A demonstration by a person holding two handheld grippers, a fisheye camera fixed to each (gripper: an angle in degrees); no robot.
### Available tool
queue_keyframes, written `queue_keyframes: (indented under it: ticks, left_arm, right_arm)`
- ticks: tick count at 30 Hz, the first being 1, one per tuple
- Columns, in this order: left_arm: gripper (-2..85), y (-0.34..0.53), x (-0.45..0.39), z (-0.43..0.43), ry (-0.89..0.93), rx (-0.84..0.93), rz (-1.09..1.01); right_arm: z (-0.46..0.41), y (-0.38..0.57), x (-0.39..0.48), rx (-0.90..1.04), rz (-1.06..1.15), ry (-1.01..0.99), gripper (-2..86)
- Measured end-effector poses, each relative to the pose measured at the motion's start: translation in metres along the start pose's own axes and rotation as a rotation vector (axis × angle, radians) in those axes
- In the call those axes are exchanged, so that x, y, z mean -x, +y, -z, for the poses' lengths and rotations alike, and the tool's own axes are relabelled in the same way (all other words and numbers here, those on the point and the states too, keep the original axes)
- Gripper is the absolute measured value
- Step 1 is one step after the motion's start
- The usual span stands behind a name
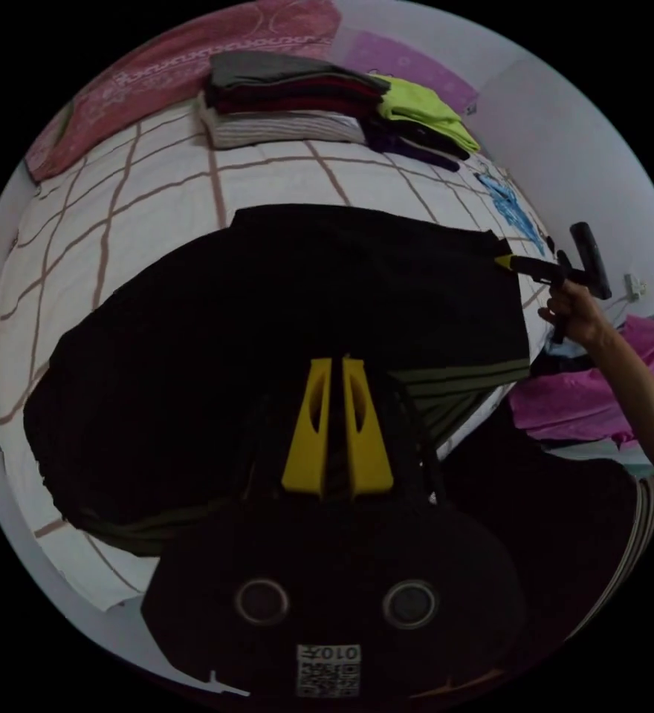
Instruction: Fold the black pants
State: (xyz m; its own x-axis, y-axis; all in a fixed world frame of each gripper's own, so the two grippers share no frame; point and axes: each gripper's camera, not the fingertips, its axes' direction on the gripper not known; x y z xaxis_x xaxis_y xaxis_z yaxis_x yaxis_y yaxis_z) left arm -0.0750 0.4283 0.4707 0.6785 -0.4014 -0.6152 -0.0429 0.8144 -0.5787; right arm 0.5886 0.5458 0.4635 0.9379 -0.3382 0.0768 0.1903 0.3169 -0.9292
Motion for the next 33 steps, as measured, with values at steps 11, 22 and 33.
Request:
queue_keyframes:
  ticks: [11,22,33]
  left_arm:
    - [2.7,-0.084,-0.081,-0.015,0.041,-0.041,-0.146]
    - [8.0,-0.076,-0.063,-0.039,0.047,0.045,-0.137]
    - [6.9,-0.045,-0.044,0.008,0.044,-0.073,-0.138]
  right_arm:
    - [0.065,-0.005,-0.035,-0.141,-0.073,0.265,6.4]
    - [0.003,0.074,0.08,-0.136,0.353,0.328,13.7]
    - [-0.085,0.066,0.183,0.016,0.739,0.425,12.7]
